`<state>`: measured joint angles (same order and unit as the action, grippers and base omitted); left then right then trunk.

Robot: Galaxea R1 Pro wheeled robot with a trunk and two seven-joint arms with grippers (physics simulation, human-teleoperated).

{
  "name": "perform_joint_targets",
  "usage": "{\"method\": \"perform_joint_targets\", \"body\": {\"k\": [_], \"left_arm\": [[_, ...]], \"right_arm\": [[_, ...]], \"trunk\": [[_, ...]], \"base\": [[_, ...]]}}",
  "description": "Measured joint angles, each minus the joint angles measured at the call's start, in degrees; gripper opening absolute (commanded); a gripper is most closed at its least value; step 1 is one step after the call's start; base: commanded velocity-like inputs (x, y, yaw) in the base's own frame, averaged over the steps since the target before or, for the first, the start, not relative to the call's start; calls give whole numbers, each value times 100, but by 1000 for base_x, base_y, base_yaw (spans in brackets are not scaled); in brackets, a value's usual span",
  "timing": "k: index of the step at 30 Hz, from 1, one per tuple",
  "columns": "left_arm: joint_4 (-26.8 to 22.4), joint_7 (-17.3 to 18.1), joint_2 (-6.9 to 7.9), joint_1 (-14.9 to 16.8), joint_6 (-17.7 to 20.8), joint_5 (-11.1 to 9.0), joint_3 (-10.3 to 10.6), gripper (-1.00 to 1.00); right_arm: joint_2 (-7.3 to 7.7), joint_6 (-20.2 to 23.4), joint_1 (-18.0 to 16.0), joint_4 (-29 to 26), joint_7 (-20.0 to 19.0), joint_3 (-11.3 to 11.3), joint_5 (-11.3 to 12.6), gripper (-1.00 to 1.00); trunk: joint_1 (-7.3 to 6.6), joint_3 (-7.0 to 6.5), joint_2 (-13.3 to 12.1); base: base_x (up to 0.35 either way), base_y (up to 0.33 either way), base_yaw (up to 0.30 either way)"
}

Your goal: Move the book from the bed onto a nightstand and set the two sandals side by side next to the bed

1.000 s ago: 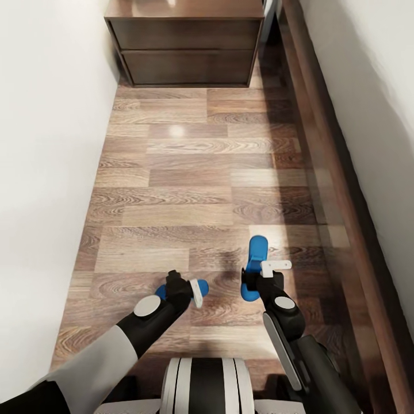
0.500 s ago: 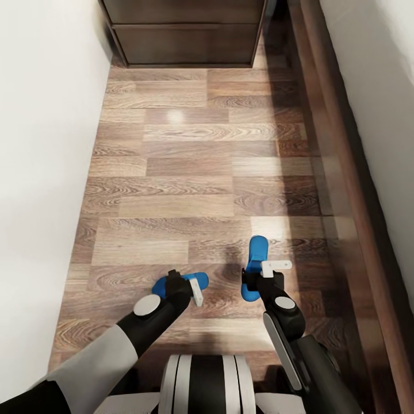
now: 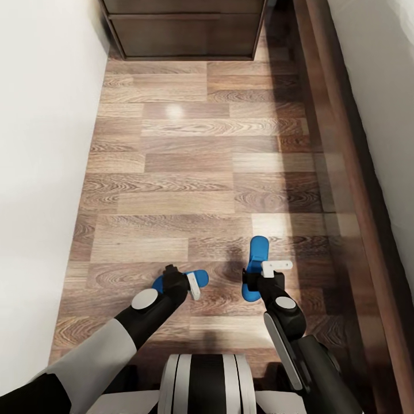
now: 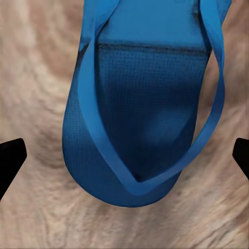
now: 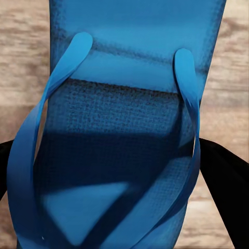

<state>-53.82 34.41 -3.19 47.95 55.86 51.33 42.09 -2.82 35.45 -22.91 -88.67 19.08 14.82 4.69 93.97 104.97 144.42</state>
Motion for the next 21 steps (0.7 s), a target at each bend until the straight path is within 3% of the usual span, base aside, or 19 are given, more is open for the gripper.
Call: {"method": "perform_joint_targets", "body": {"k": [21], "left_arm": [[-45, -17, -53, 1, 4, 5, 1, 100]], "right_arm": [[-3, 4, 1, 3, 2, 22, -13, -100]], "trunk": [[23, 0, 12]], "base": [[0, 0, 0]]}}
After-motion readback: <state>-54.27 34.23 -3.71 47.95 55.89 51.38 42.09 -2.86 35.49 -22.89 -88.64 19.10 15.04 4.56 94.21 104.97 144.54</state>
